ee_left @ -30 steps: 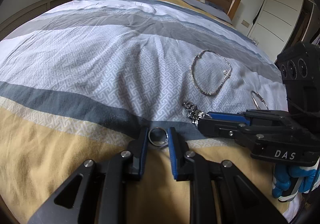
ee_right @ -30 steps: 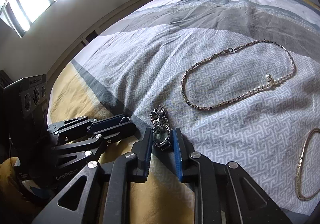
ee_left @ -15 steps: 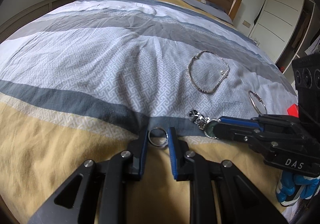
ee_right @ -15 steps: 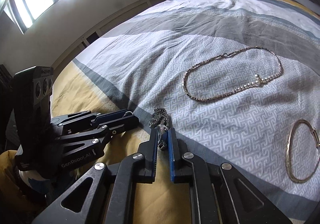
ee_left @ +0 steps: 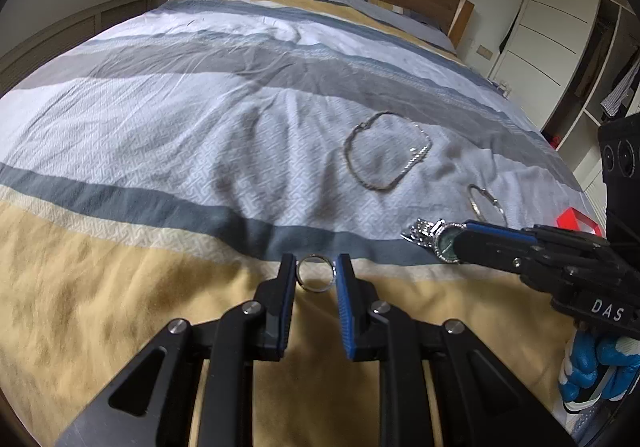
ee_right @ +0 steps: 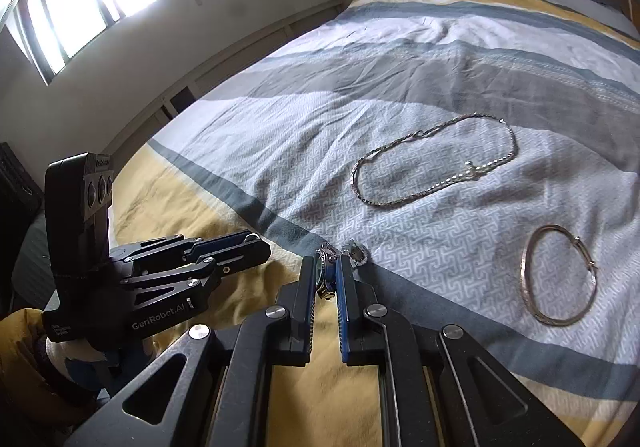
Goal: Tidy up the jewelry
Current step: 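Carry the ring and watch with both tools over the red box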
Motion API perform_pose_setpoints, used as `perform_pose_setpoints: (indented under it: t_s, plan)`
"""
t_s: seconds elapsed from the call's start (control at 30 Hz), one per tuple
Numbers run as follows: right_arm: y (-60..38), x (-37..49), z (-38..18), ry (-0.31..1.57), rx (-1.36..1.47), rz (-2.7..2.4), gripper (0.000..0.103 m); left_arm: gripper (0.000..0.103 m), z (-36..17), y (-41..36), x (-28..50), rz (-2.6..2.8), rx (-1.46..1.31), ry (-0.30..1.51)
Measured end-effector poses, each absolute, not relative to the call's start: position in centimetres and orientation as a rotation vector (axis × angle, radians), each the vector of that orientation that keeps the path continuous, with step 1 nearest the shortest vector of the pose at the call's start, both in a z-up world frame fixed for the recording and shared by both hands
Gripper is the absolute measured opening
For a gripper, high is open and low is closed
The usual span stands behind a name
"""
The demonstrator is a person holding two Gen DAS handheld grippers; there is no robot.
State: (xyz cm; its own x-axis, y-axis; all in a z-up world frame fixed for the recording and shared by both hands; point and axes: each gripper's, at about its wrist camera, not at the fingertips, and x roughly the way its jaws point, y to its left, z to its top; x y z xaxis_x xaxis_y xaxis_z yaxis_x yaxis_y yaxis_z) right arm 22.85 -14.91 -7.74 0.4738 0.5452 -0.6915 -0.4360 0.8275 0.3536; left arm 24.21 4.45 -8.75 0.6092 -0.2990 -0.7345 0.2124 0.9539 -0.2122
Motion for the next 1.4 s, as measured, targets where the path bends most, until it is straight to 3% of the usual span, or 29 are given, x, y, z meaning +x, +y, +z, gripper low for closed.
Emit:
perform_pose_setpoints:
  t_s: [0.43, 0.77, 1.1, 1.4]
  plan:
    - [-23.3, 17.0, -2.2, 0.794, 0.172, 0.456, 0.010, 0.018, -3.4, -2.6, 20.5, -0.432, -0.046, 0.806]
    - [-35.7, 10.3, 0.4, 0.732, 0.211, 0.226, 0.010, 0.018, 0.2, -14.7, 17.0, -0.658, 0.039, 0.769]
    - [-47.7, 4.5, -1.3, 0.753, 0.273, 0.016, 0.010, 0.018, -0.6, -27.6, 13.7, -0.869, 0.123, 0.804]
    - [-52.3, 6.8, -4.1, 0.786, 0.306, -0.012, 0.010, 0.018, -3.6, -36.3, 15.1, -0.930, 0.187, 0.865]
